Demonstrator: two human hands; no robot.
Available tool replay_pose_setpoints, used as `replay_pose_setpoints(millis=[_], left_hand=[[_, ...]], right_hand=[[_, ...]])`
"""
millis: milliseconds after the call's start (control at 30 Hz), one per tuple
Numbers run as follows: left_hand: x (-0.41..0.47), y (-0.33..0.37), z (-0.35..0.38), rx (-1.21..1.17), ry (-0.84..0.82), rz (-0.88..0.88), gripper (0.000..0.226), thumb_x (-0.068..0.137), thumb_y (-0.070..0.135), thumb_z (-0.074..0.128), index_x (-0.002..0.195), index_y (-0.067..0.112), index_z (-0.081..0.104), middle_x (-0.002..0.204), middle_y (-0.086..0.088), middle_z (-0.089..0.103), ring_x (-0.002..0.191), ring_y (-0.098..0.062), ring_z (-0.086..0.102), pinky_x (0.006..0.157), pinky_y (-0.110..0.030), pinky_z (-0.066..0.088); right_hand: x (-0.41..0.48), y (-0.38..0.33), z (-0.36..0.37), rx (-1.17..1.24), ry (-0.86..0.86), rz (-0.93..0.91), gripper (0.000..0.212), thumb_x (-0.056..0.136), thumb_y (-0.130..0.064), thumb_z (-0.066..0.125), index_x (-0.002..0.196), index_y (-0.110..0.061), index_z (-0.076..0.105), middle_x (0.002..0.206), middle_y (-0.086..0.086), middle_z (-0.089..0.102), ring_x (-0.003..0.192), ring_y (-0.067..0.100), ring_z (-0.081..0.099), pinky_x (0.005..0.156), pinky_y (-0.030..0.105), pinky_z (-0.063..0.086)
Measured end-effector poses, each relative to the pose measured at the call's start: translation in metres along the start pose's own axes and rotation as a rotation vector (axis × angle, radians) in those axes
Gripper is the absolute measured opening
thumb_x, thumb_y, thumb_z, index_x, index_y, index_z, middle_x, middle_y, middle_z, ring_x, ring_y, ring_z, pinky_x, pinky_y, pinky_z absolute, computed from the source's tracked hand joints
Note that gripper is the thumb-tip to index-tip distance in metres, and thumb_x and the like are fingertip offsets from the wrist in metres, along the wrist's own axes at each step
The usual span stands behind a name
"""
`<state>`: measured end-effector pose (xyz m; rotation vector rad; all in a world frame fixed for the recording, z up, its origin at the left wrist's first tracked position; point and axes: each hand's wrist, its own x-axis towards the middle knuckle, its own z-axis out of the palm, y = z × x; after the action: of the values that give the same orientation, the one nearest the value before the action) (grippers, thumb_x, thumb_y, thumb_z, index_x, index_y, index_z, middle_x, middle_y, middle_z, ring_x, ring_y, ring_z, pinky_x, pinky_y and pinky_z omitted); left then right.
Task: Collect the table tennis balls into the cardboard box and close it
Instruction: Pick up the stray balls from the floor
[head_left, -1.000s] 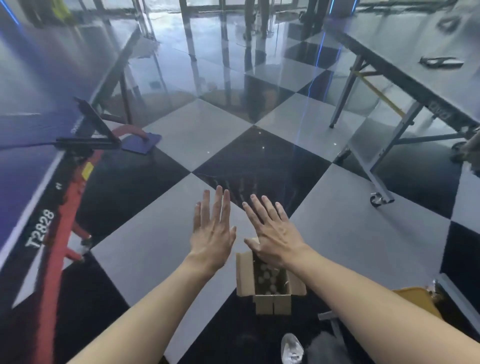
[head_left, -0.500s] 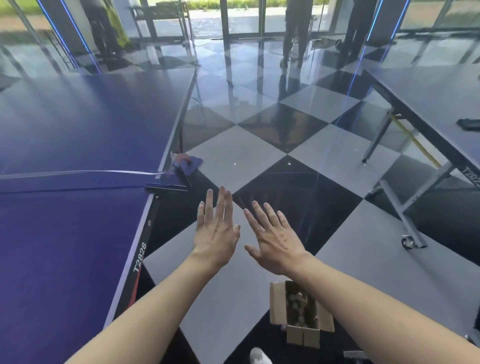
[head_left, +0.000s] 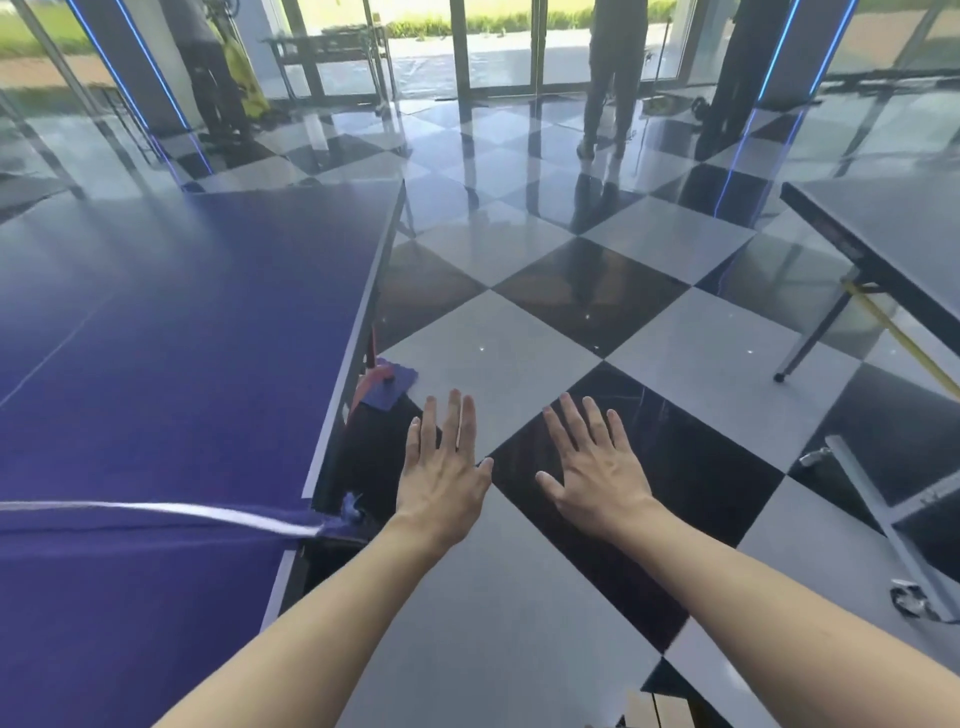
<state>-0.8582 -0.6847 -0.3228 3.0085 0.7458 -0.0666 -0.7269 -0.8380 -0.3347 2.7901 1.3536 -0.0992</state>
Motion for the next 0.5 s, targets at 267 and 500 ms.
replay_pose_setpoints(millis=[267, 500], left_hand=[[0.180, -0.048, -0.019, -0.009, -0.066, 0.014, 0.078, 0.104, 0.046, 0.021, 0.145, 0.011, -0.036, 0.156, -0.008, -0.037, 0.143, -0.029, -0.034, 0.121, -0.050, -0.005], [0.375, -0.085, -0.021, -0.048, -0.075, 0.033, 0.080, 0.104, 0.048, 0.022, 0.143, 0.014, -0.039, 0.154, -0.005, -0.041, 0.142, -0.028, -0.036, 0.121, -0.049, -0.005]], right_hand=[[0.181, 0.033, -0.019, 0.018, 0.014, 0.013, 0.080, 0.097, -0.059, 0.025, 0.150, -0.022, -0.023, 0.159, 0.005, -0.028, 0.146, 0.029, -0.023, 0.120, 0.049, -0.006], [0.380, 0.061, -0.028, -0.016, -0.006, -0.024, 0.080, 0.097, -0.062, 0.022, 0.149, -0.024, -0.026, 0.156, 0.005, -0.033, 0.145, 0.031, -0.023, 0.120, 0.049, -0.006]])
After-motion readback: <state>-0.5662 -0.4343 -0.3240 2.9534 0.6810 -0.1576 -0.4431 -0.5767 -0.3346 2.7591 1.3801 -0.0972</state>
